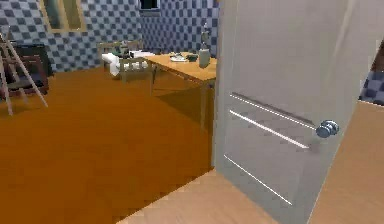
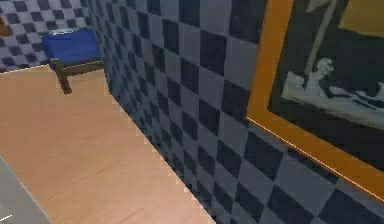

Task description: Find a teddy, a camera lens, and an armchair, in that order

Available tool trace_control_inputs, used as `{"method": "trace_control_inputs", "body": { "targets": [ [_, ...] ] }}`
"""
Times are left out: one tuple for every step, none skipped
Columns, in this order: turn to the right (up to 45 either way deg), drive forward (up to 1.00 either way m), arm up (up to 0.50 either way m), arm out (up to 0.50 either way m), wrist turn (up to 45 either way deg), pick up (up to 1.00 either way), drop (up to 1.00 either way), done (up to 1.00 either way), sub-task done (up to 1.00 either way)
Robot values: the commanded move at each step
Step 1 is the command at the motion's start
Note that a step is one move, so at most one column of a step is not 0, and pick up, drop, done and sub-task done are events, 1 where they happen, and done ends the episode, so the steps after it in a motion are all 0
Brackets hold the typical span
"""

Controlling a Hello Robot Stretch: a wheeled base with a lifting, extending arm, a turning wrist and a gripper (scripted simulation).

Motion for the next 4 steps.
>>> {"method": "trace_control_inputs", "body": {
  "targets": [
    [-33.0, 0.0, 0.0, 0.0, 0.0, 0.0, 0.0, 0.0, 0.0],
    [0.0, 1.0, 0.0, 0.0, 0.0, 0.0, 0.0, 0.0, 0.0],
    [0.0, 1.0, 0.0, 0.0, 0.0, 0.0, 0.0, 0.0, 0.0],
    [0.0, 1.0, 0.0, 0.0, 0.0, 0.0, 0.0, 0.0, 0.0]
  ]
}}
